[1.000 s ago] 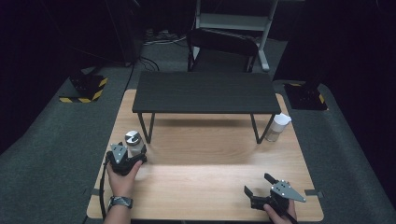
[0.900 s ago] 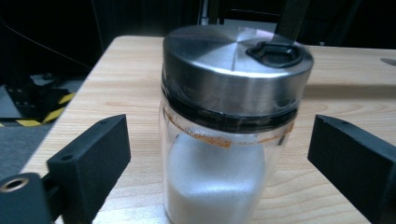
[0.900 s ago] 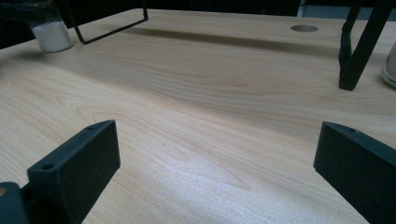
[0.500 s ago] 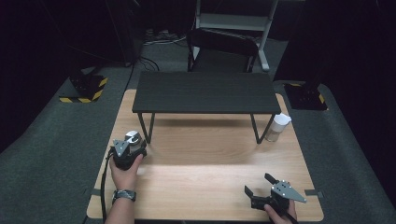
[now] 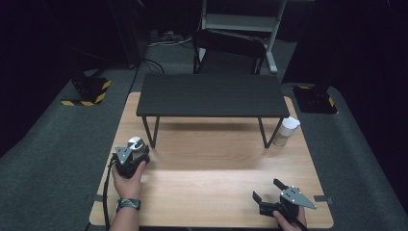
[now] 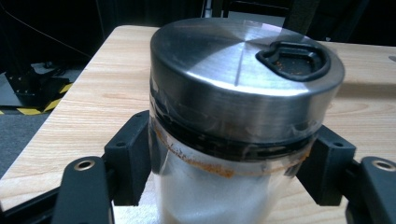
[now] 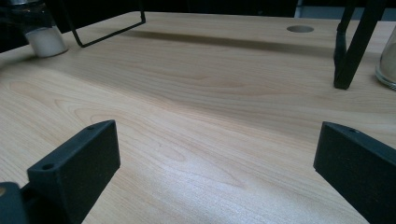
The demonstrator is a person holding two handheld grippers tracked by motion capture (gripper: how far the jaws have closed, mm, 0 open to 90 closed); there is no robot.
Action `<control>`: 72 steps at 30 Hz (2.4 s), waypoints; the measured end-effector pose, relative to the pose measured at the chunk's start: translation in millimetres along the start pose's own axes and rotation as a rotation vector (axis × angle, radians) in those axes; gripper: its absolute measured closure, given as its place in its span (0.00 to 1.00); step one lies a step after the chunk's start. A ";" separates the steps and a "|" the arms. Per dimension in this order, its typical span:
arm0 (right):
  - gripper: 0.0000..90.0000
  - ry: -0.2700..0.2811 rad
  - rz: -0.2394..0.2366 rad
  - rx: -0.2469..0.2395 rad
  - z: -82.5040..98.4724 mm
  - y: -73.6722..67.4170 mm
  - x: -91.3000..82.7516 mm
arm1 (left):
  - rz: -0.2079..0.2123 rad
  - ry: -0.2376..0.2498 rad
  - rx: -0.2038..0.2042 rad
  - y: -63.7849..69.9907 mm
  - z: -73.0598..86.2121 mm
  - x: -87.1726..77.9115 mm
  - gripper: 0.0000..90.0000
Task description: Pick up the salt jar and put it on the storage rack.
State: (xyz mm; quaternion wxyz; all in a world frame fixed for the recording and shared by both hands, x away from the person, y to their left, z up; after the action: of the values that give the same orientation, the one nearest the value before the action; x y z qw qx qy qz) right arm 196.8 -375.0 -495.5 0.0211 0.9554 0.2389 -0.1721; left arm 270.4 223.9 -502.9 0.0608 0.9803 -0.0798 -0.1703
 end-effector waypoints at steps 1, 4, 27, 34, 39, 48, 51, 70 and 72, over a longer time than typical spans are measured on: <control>0.00 0.000 0.000 0.001 0.0 0.2 -0.2 | 0.001 0.003 0.005 0.6 -0.3 -2.5 0.33; 0.00 0.002 0.001 0.003 0.4 0.8 -0.5 | 0.015 0.021 0.014 2.5 -1.1 -8.8 0.33; 0.00 0.003 -0.004 0.005 0.7 2.7 -0.9 | 0.158 0.064 0.082 58.0 -32.2 -33.4 0.34; 0.00 0.005 -0.006 0.003 0.9 3.5 -1.1 | 0.204 0.062 0.098 77.9 -45.0 -35.2 0.34; 0.00 0.002 -0.002 0.003 0.3 3.2 -0.3 | 0.226 0.068 0.105 90.5 -52.3 -37.1 0.34; 0.00 0.010 -0.004 0.002 1.6 5.3 -1.7 | 0.258 0.099 0.138 111.8 -69.6 -44.4 0.34; 0.00 0.011 -0.002 0.001 2.0 5.7 -2.2 | 0.265 0.110 0.140 116.9 -76.6 -45.9 0.34; 0.00 0.012 -0.003 -0.001 2.3 6.1 -2.9 | 0.273 0.190 0.165 137.2 -120.7 -48.5 0.34; 0.00 0.012 -0.003 0.000 2.3 6.3 -3.0 | 0.280 0.200 0.161 138.4 -124.9 -47.2 0.34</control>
State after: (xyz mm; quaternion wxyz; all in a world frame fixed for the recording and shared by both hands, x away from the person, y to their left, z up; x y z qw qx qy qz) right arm 196.5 -382.2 -497.0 0.0194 0.9561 0.2405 -0.1662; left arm 250.6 108.1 -350.7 0.0127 0.9733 -0.2225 -0.0547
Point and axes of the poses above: each handheld gripper's, and its own axes: x roughly forward along the jaws, z roughly out of its underside, y roughly to its right, the point moved 2 cm from there along x, roughly forward along the jaws, and after that the axes turned 5 degrees about z, right-handed, at the moved point
